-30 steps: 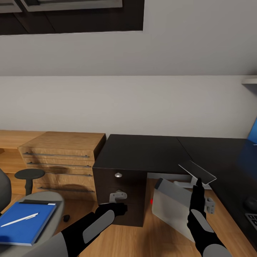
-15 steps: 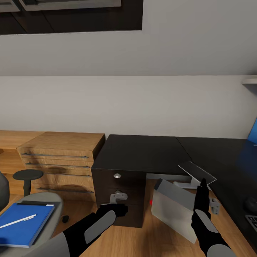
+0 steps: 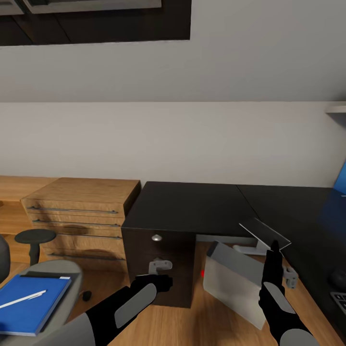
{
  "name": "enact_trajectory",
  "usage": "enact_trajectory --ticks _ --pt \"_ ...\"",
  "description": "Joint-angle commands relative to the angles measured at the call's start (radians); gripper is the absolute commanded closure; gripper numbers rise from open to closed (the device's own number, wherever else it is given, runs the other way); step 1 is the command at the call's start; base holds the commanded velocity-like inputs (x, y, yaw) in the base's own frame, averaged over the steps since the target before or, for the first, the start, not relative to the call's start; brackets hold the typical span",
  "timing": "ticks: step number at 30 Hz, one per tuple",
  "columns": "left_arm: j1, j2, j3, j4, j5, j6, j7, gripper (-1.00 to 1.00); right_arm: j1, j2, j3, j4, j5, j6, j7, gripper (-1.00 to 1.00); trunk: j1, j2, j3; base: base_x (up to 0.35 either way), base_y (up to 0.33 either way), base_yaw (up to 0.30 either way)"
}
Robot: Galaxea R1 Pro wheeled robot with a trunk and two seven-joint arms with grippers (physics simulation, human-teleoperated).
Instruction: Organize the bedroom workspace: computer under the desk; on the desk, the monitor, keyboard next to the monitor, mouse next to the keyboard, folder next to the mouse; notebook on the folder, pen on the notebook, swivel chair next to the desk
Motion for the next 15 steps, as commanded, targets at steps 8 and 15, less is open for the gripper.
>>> enact_trajectory --ticks 8,15 --pt "-0.001 0.001 -0.003 -0.001 0.005 0.001 0.006 -1.00 -0.001 0.000 0.001 0.001 -0.010 -0.001 0.007 -1.00 0.000 -0.001 -0.001 0.133 0.000 0.000" --pt "-0.001 0.001 -0.003 -0.001 0.005 0.002 0.006 -1.00 -0.001 0.000 0.001 0.001 -0.010 -0.001 0.006 -1.00 0.000 -0.001 -0.001 0.030 0.000 0.000"
